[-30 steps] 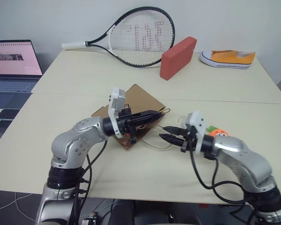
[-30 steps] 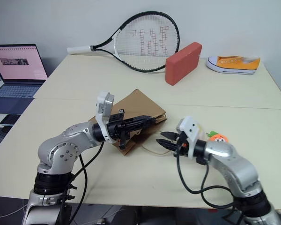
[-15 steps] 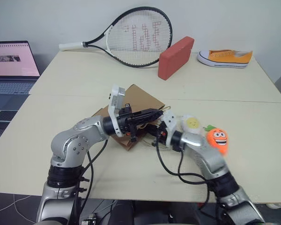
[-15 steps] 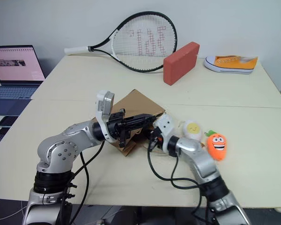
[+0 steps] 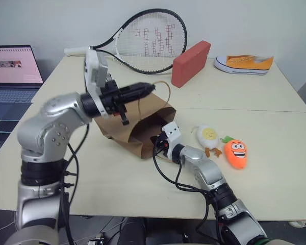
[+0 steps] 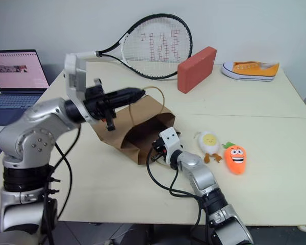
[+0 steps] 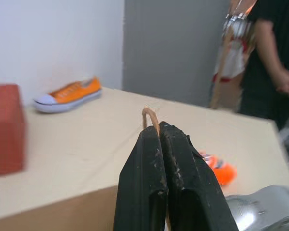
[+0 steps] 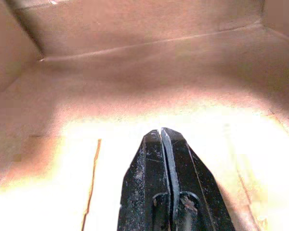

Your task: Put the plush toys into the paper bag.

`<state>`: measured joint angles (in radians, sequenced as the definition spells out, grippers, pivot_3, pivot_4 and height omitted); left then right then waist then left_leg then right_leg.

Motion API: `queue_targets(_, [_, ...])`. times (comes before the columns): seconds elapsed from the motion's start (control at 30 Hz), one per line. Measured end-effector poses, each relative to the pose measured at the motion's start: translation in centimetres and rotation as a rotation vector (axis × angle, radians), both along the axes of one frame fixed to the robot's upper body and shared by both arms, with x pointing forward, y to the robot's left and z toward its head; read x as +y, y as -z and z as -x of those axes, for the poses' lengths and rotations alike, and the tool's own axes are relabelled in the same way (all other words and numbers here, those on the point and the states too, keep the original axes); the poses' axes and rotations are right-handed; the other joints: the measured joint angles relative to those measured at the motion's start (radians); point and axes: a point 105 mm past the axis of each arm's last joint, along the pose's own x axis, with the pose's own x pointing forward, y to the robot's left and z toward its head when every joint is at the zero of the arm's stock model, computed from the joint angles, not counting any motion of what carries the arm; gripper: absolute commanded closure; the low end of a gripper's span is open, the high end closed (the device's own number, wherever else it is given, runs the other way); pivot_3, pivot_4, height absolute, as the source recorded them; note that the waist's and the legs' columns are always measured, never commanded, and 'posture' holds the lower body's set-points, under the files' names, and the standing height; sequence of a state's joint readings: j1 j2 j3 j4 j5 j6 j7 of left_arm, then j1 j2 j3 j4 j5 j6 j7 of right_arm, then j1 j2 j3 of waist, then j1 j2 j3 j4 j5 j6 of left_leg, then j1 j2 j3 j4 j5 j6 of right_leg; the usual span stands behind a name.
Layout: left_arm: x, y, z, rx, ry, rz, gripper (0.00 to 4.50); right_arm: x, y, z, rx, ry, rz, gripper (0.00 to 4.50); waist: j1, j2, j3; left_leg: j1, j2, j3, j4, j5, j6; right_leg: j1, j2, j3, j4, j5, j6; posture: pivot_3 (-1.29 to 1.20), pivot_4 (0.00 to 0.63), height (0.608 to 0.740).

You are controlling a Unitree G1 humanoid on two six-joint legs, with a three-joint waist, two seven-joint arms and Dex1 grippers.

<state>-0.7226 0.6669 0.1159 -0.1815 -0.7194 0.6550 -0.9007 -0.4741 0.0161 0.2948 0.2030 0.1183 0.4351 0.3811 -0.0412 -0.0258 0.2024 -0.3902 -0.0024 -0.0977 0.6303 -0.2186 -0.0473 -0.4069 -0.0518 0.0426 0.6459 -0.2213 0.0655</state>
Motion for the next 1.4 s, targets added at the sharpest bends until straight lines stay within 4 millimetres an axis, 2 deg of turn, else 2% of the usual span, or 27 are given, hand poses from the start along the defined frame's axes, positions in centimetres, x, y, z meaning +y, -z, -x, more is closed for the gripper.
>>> queue_targets(0.1, [0.1, -0.9, -0.9, -0.099, -0.042, -0.047, 4.5, 0.1, 0.0, -0.1, -0.005, 0.008, 0.012, 4.45, 0.0, 0.0, 0.0, -0.001, 0.0, -0.001, -0.001, 0.0, 0.0, 0.0, 0.0, -0.001, 0.0, 0.0, 0.0, 0.0, 0.15, 0.74])
queue_targets(0.23, [-0.1, -4.6, -1.5, -0.295, -0.109, -0.068, 4.5, 0.1, 0.0, -0.1, -0.004, 0.01, 0.015, 4.45, 0.0, 0.0, 0.0, -0.001, 0.0, -0.001, -0.001, 0.0, 0.0, -0.001, 0.0, -0.001, -0.001, 0.0, 0.0, 0.0, 0.15, 0.74])
queue_targets(0.33, [-0.5, -5.8, -1.6, -0.364, -0.125, -0.044, 4.5, 0.3, -0.1, -0.1, -0.005, 0.018, 0.011, 4.45, -0.002, 0.0, 0.0, -0.001, 0.0, -0.001, -0.001, 0.0, 0.0, -0.001, 0.0, -0.001, 0.0, 0.0, 0.0, 0.0, 0.15, 0.74])
queue_targets(0.43, [-0.6, -5.2, -1.9, -0.349, -0.126, -0.044, 4.5, 0.4, -0.1, -0.2, -0.006, 0.03, 0.01, 4.45, -0.009, 0.0, 0.0, -0.001, 0.0, -0.001, -0.001, 0.0, 0.0, -0.001, 0.0, -0.001, 0.0, 0.0, 0.0, 0.0, 0.15, 0.74])
queue_targets(0.6, [-0.8, -2.5, -2.0, -0.268, -0.101, -0.07, 4.5, 0.2, -0.3, -0.5, -0.012, 0.059, -0.004, 4.45, -0.011, 0.0, 0.0, -0.002, 0.0, -0.002, -0.001, 0.0, 0.0, -0.001, 0.0, -0.001, 0.0, 0.0, 0.0, 0.0, 0.15, 0.74])
queue_targets(0.73, [-1.7, -0.5, -0.9, -0.195, -0.037, -0.067, 4.5, -0.5, -0.6, -0.9, -0.021, 0.083, -0.014, 4.45, -0.011, 0.0, 0.0, -0.003, 0.0, -0.001, -0.001, 0.0, 0.0, -0.002, 0.0, -0.001, 0.0, 0.0, 0.001, 0.0, 0.15, 0.74])
queue_targets(0.83, [-2.1, 0.9, -0.3, -0.13, -0.004, -0.058, 4.5, -1.1, -1.6, -0.7, -0.063, 0.064, -0.01, 4.45, -0.011, 0.0, 0.0, -0.005, 0.001, -0.002, -0.001, 0.0, 0.0, -0.004, 0.0, -0.001, 0.0, 0.0, 0.001, 0.0, 0.15, 0.74])
queue_targets(1.0, [-2.5, 2.2, 0.6, -0.07, 0.042, -0.057, 4.5, -3.0, -3.2, 0.5, -0.113, 0.025, 0.019, 4.45, -0.011, 0.0, 0.0, -0.005, 0.0, -0.002, -0.001, 0.0, 0.0, -0.004, 0.0, -0.001, 0.0, 0.0, 0.001, 0.0, 0.15, 0.74])
queue_targets(1.17, [-3.0, 3.1, 1.4, -0.024, 0.083, -0.062, 4.5, -4.8, -5.1, 2.9, -0.142, -0.077, 0.041, 4.45, -0.01, 0.0, 0.0, -0.005, 0.0, -0.002, -0.001, 0.0, 0.0, -0.004, 0.0, -0.001, 0.0, 0.0, 0.001, 0.0, 0.15, 0.74])
queue_targets(1.27, [-3.2, 3.2, 1.8, -0.014, 0.099, -0.065, 4.5, -6.8, -7.0, 3.9, -0.156, -0.114, 0.043, 3.91, -0.009, 0.0, 0.0, -0.006, 0.0, -0.002, -0.001, 0.0, 0.0, -0.004, 0.0, -0.001, -0.001, 0.0, 0.001, 0.0, 0.15, 0.74])
queue_targets(1.4, [-3.1, 4.1, 2.0, 0.024, 0.108, -0.064, 4.5, -11.6, -9.0, 3.9, -0.196, -0.07, 0.144, 2.55, -0.004, 0.0, 0.0, -0.006, 0.0, -0.001, 0.0, 0.0, 0.0, -0.004, 0.0, -0.001, -0.001, 0.0, 0.0, 0.0, 0.15, 0.74])
